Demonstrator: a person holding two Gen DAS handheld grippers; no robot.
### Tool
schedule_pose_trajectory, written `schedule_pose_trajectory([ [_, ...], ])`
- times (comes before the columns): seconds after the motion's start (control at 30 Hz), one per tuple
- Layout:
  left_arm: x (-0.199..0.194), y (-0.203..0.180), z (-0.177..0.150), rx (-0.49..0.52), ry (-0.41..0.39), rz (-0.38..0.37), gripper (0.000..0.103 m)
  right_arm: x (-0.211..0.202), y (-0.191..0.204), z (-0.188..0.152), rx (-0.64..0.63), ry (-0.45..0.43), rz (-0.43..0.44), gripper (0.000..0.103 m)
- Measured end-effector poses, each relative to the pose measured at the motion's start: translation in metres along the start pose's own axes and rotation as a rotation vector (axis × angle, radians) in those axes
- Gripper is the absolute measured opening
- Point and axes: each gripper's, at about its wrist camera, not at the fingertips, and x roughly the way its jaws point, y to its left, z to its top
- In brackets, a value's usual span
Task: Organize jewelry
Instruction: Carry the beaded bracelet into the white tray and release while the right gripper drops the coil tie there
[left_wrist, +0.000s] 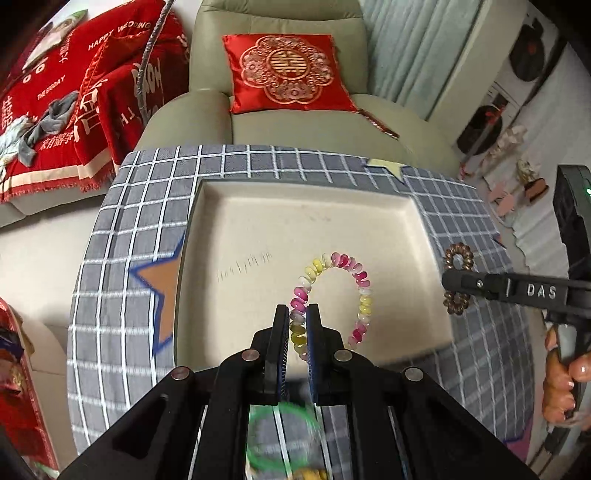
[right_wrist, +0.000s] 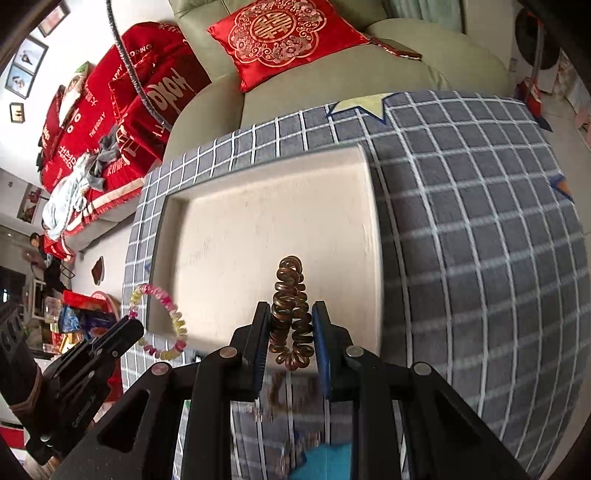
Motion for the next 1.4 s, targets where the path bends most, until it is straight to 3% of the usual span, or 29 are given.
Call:
schedule_pose_trajectory([
  [0.33,0.076,0.006,0.039,-0.004,0.022,0.098,0.024,0.065,-0.011,0.037,-0.014,0.031,-0.008,0.025],
  [0.67,0.114,0.005,0.042,0.048,0.078,0.206,0.024,0.088,-0.006,0.049,-0.088,0.019,-0.056,0.028],
  [0.83,0.115,-0.002,0.042,0.106,0.062,0.263,0.024,0.089,-0.005,0.05,-0.083,0.018,-0.033,0.04],
  [0.9,0.114,-0.003,0.041,0.108,0.061,0.267,0.024,0.088,-0.004,0.051,-0.078,0.015,-0.023,0.063],
  [0.93,0.114,-0.003,0.041,0.104,0.059,0.264,0.024,0.087,-0.004,0.051,-0.068,0.013,-0.011,0.066],
  [1.4,0.111,0.0,0.04,0.082,0.048,0.235,0.025,0.041,-0.016,0.033,0.023,-0.06,0.064,0.069],
])
